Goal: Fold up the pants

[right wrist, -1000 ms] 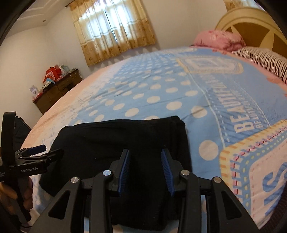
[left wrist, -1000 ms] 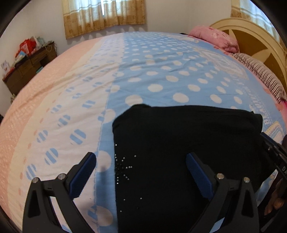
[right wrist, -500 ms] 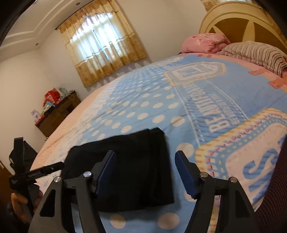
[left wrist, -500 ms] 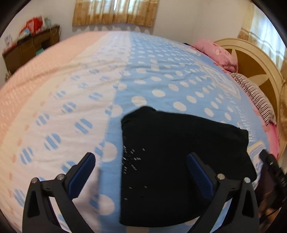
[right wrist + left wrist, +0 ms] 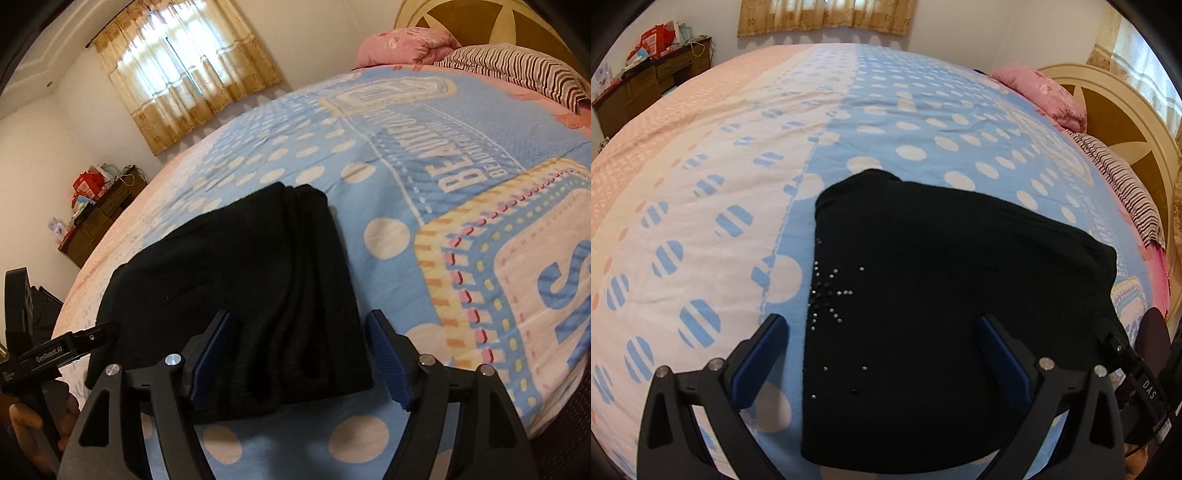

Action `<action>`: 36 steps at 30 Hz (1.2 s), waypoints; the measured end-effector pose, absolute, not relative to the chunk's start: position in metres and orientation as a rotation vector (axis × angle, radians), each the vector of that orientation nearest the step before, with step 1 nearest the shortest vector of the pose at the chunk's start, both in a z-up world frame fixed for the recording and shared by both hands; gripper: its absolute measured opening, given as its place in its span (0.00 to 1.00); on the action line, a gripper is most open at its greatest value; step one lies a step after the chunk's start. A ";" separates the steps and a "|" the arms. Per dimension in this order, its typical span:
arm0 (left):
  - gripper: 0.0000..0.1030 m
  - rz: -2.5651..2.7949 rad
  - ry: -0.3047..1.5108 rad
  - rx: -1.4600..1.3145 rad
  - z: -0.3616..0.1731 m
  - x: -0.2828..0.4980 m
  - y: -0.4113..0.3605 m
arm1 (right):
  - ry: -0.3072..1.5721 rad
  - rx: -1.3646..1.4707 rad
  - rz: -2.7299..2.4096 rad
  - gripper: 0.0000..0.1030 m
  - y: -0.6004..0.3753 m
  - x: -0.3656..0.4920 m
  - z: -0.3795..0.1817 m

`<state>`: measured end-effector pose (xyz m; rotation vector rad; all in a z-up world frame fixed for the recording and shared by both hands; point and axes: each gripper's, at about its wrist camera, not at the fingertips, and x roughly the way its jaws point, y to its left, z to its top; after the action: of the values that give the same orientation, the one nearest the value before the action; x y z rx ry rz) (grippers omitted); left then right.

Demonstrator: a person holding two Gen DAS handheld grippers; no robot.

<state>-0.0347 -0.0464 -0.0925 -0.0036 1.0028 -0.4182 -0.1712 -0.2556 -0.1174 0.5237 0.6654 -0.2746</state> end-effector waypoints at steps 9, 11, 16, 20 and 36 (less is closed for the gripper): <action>1.00 -0.418 0.981 0.023 -0.094 -0.037 -0.053 | 0.722 0.379 -0.331 0.84 -0.233 -0.158 -0.118; 1.00 -0.415 0.974 0.028 -0.095 -0.037 -0.054 | 0.718 0.368 -0.332 0.84 -0.233 -0.158 -0.118; 1.00 -0.404 0.966 0.023 -0.095 -0.037 -0.056 | 0.708 0.320 -0.278 0.55 -0.224 -0.158 -0.113; 0.84 -0.460 0.955 0.022 -0.092 -0.040 -0.058 | 0.704 0.330 -0.248 0.42 -0.221 -0.159 -0.111; 0.24 -0.538 0.862 0.004 -0.055 -0.048 -0.055 | 0.621 0.152 -0.253 0.30 -0.181 -0.165 -0.062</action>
<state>-0.0479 -0.0551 -0.0549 0.0036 0.8624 -0.5381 -0.1645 -0.1809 -0.0615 0.1522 0.6206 -0.2525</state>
